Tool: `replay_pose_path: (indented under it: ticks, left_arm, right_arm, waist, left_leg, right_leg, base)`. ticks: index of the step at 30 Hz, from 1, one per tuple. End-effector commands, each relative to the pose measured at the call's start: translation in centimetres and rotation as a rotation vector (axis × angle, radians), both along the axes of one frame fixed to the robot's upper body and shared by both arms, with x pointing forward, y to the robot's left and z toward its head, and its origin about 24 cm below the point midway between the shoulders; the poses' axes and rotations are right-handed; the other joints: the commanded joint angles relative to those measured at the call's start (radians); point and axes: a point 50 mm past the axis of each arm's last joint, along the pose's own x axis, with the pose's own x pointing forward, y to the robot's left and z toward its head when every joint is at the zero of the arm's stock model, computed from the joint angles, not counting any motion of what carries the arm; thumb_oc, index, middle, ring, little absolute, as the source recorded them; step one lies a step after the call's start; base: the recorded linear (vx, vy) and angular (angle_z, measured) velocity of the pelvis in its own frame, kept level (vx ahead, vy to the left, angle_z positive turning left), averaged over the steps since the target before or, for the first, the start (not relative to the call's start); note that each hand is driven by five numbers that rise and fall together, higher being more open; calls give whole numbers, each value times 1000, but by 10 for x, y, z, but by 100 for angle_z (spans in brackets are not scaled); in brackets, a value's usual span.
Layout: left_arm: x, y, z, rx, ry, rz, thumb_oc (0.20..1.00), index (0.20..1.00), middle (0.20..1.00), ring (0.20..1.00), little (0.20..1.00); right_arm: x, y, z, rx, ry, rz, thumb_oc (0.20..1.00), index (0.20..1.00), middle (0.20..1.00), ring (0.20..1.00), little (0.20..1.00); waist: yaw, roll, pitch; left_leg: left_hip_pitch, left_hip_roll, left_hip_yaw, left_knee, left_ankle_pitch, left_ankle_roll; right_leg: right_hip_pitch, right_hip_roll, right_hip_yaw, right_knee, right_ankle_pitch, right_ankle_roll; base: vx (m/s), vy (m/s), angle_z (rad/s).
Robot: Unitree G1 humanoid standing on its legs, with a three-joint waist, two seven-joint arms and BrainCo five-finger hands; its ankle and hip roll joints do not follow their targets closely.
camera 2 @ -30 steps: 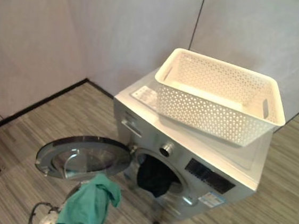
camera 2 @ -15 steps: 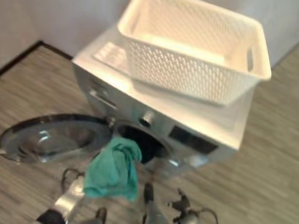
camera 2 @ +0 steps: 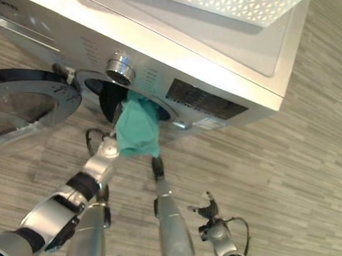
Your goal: Grab the laundry basket,head to the washer,open it,put in the laundry and shut it.
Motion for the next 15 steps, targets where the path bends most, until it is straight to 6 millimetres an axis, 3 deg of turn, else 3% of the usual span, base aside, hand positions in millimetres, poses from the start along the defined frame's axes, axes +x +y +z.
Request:
replay_pose_path:
  ticks: [1, 2, 3, 11, 14, 15]
  left_arm:
    - [11, 18, 51, -73, -170, 63, 200, 200, 200, 200, 200]
    - [12, 19, 52, -73, -171, 63, 200, 200, 200, 200, 200]
    - [19, 37, 69, -111, -181, 127, 200, 200, 200, 200, 200]
    - [23, 96, 146, -224, -328, 289, 200, 200, 200, 200, 200]
    - [16, 101, 153, -245, -394, 306, 200, 200, 200, 200, 200]
    - [13, 89, 143, -274, -416, 280, 200, 200, 200, 200, 200]
  right_arm:
    - [6, 5, 15, 10, -105, 45, 1000, 1000, 1000, 1000, 1000]
    - [6, 5, 15, 10, -105, 45, 1000, 1000, 1000, 1000, 1000]
    - [9, 10, 23, 33, -146, 71, 1000, 1000, 1000, 1000, 1000]
    - [16, 19, 42, 102, -254, 114, 1000, 1000, 1000, 1000, 1000]
    - [15, 20, 43, 110, -262, 119, 1000, 1000, 1000, 1000, 1000]
    - [9, 18, 37, 107, -243, 107, 1000, 1000, 1000, 1000, 1000]
  waist:
    - [20, -80, 12]
    - [20, -80, 12]
    - [4, -93, 14]
    - [-39, -123, 36]
    - [-45, -132, 39]
    - [-45, -134, 39]
  left_leg:
    - [45, 31, -5, -3, -51, 15]
    - [45, 31, -5, -3, -51, 15]
    - [39, 40, -1, -5, -50, 10]
    - [-18, 77, -9, 0, -49, -9]
    - [-55, 91, -15, 8, -52, -12]
    - [-85, 97, -24, 8, -53, -12]
  right_leg:
    - [-18, -69, 47, 26, -25, 90]
    - [-19, -69, 47, 26, -25, 90]
    - [-30, -61, 50, 27, -24, 90]
    - [-96, -28, 30, 45, -33, 84]
    - [-128, -15, 18, 48, -34, 83]
    - [-155, -9, 11, 44, -34, 77]
  base:
    - [-3, -22, -9]
    - [7, -36, -18]
    - [11, -40, -25]
    - [32, -73, -8]
    - [75, -109, -7]
    - [85, -125, -4]
